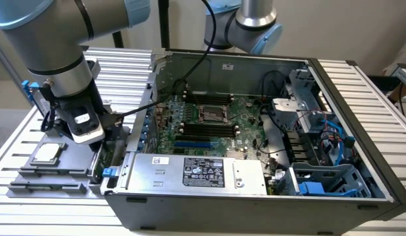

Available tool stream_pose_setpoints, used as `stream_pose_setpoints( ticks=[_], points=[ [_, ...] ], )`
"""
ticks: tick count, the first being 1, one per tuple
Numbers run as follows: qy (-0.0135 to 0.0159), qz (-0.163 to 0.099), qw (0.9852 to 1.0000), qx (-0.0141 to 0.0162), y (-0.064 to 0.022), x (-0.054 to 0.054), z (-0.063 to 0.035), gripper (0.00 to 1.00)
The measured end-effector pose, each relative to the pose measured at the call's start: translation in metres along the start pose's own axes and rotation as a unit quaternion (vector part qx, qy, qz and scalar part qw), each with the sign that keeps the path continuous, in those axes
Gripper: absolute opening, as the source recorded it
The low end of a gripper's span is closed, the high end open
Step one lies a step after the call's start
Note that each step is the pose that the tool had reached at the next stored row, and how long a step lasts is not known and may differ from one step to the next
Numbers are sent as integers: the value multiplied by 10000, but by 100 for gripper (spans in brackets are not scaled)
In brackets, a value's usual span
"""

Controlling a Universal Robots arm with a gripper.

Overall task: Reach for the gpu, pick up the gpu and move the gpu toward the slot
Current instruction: 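Pick up the gpu and move the gpu toward the slot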

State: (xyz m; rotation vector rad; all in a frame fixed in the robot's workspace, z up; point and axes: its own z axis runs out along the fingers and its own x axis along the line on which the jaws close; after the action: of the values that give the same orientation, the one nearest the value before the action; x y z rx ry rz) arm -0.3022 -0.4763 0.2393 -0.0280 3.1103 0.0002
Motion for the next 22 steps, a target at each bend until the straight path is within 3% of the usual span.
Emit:
stream_pose_setpoints(
  ticks=[1, 2, 6, 7, 12, 14, 17, 22],
  points=[
    [0, 0, 10000, 0, 0, 0, 0, 40],
    [0, 0, 10000, 0, 0, 1, 0, 33],
    [0, 1, 10000, 0, 0, 1, 0, 31],
    [0, 0, 10000, 0, 0, 1, 0, 26],
    [0, 0, 10000, 0, 0, 1, 0, 26],
    [0, 1, 10000, -23, -2, 2, -1, 26],
    [-10, 3, 10000, -86, -5, 2, -1, 26],
    [-11, 3, 10000, -96, -5, 1, 0, 26]
  ],
)
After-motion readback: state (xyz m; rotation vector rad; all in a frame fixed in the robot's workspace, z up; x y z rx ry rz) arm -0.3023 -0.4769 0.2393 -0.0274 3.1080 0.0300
